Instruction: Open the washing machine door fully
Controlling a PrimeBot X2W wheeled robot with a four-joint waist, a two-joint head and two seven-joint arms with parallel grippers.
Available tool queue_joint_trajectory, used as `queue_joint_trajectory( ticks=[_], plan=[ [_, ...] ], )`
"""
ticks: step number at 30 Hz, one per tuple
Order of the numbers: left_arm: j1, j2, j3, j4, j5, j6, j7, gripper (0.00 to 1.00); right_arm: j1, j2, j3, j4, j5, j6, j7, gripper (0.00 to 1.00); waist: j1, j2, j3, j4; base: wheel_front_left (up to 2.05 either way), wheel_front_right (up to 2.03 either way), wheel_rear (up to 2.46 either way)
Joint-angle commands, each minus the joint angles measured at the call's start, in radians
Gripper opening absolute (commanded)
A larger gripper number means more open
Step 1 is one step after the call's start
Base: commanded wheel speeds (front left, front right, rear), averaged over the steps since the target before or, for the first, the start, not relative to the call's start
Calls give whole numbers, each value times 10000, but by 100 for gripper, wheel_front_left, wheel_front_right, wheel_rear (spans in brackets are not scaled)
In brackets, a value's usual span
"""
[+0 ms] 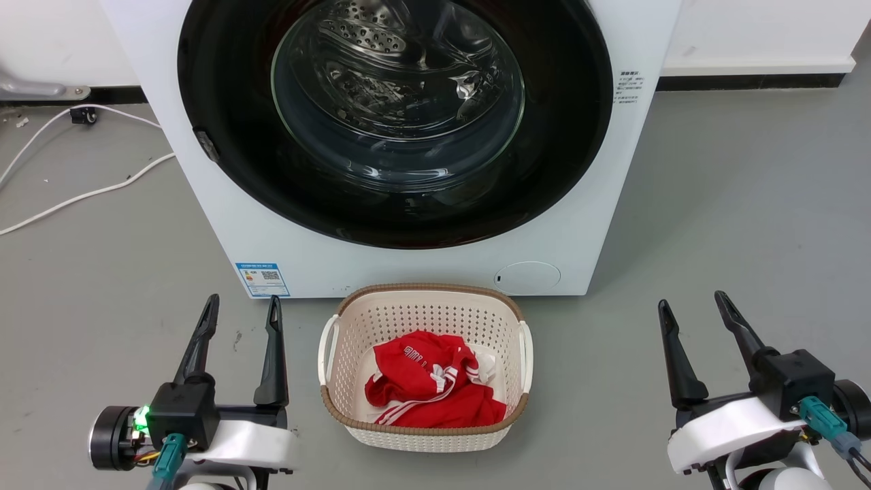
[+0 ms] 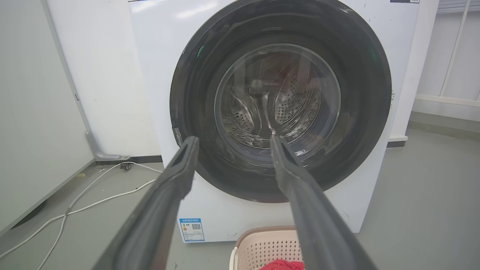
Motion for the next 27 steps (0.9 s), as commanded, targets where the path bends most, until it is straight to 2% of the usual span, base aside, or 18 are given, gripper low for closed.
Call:
queue_joint_trajectory(
  ticks=[1, 19, 20, 22, 27],
  plan=[
    [146, -12, 25, -52, 118, 29, -69, 100, 52, 41, 12, -49, -148, -3, -38, 100, 0, 0, 3, 1, 0, 0, 0],
    [157, -237, 214, 53, 110, -215, -68, 100, -42, 39, -5, 165, 112, -3, -3, 100, 0, 0, 15, 21, 0, 0, 0],
    [161, -239, 223, 52, 119, -227, -68, 100, -42, 39, -2, 175, 135, -3, 9, 60, 0, 0, 10, 17, 0, 0, 0],
    [163, -253, 233, 54, 129, -241, -68, 100, -39, 39, 17, 205, 136, -3, 33, 0, 0, 0, 8, 10, 0, 0, 0],
    [156, -279, 274, 70, 133, -256, -68, 100, -85, 38, 25, 211, 393, -3, -119, 0, 0, 0, 6, 1, 0, 0, 0]
  ],
)
